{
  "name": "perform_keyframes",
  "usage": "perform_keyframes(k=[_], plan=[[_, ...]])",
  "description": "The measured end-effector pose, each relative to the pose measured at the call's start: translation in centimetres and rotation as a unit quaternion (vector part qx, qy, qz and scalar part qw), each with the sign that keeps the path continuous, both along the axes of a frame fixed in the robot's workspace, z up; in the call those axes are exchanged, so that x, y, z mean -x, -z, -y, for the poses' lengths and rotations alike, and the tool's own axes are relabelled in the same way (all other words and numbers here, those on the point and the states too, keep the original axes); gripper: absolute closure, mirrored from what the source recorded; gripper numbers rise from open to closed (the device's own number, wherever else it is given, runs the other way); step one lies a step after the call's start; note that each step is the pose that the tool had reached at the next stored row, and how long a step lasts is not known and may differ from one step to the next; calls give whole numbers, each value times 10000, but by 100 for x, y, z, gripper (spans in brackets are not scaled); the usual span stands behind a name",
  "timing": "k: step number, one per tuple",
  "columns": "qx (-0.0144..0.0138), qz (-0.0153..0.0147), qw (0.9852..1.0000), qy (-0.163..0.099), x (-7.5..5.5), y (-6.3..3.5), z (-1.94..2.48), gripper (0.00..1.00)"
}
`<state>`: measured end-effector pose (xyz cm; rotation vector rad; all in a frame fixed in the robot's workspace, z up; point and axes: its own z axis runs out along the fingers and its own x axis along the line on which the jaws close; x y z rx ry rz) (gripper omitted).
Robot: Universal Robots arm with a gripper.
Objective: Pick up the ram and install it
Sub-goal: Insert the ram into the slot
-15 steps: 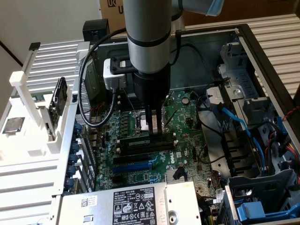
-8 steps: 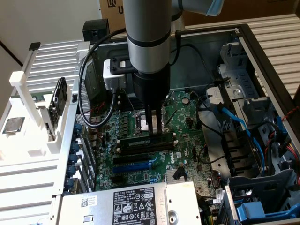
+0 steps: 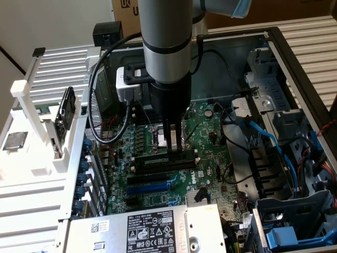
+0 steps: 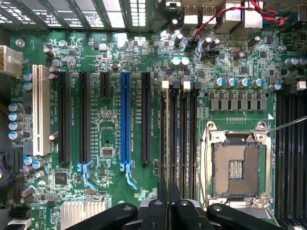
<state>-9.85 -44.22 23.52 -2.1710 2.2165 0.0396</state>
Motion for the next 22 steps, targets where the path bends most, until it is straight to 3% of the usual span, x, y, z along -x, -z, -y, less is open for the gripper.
perform_keyframes(k=[22], plan=[[0, 1, 10000, 0, 5, 40, 0, 88]])
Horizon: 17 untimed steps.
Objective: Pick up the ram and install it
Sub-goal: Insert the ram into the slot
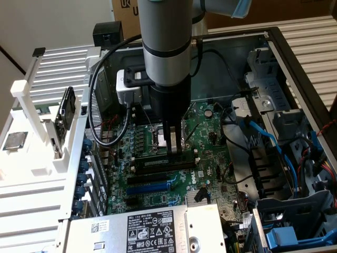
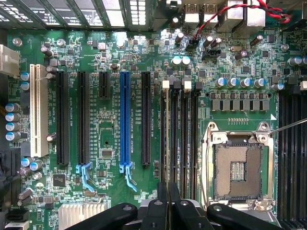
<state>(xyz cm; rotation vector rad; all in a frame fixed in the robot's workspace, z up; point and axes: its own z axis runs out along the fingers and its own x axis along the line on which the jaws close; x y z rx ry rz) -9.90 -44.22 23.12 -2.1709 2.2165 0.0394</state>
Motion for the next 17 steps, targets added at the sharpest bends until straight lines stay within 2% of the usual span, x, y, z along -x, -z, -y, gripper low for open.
perform_keyframes(k=[7, 10, 15, 17], plan=[[0, 1, 10000, 0, 1, 0, -16, 88], [2, 11, 10000, 1, 5, -1, -18, 88], [8, 17, 10000, 0, 7, -26, -18, 88], [10, 21, 10000, 0, 8, -27, -4, 88]])
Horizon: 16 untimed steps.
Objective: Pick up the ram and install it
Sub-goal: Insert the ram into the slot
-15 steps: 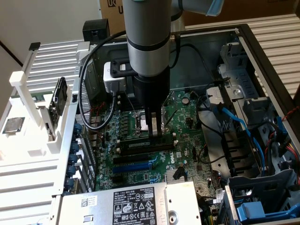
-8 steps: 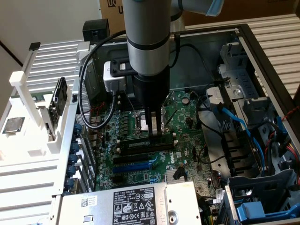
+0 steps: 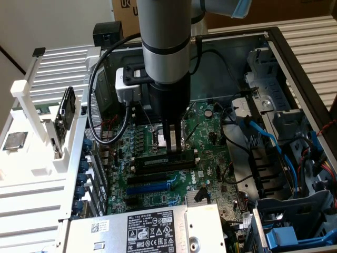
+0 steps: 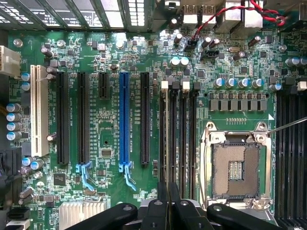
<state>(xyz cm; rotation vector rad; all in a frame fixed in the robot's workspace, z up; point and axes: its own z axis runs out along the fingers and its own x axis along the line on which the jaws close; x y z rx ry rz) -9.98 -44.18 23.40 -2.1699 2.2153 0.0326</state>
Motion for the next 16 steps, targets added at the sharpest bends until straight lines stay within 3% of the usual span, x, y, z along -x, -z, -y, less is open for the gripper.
perform_keyframes(k=[16], plan=[[1, 3, 10000, -58, 0, 1, 3, 88]])
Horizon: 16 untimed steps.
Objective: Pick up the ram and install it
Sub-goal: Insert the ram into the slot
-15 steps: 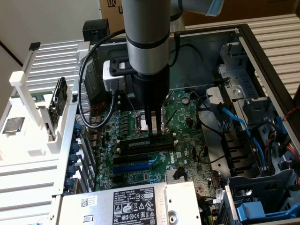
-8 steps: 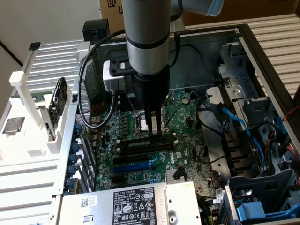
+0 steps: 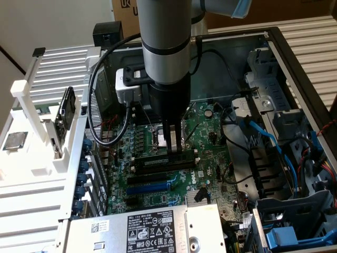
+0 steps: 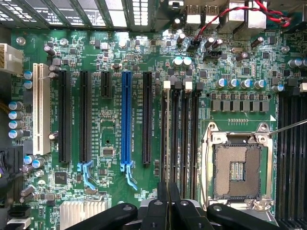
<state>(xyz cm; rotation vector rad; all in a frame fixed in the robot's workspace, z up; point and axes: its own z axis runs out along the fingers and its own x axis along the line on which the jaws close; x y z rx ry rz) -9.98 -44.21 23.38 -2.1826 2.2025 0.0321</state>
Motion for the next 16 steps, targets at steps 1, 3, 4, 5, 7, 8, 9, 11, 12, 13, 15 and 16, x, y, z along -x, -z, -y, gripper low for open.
perform_keyframes(k=[1, 3, 4, 5, 7, 8, 9, 11, 12, 13, 15, 16], plan=[[0, 0, 10000, 0, 0, 2, 0, 88], [-1, 1, 10000, 0, 0, 6, 0, 88], [0, 0, 10000, 0, 0, 7, 0, 88], [0, 0, 10000, 0, 0, 7, 0, 88], [-1, 1, 10000, 0, 0, 7, 0, 88], [-1, 1, 10000, 0, 0, 8, 0, 88], [-2, 1, 10000, 0, 0, 11, 0, 88], [-1, 0, 10000, 0, 0, 12, 0, 88], [-1, 0, 10000, 0, 0, 14, 0, 88], [-2, 1, 10000, 0, 0, 18, 0, 88], [-2, 0, 10000, 0, 0, 18, 0, 88], [-2, 0, 10000, 0, 0, 18, 0, 88]])
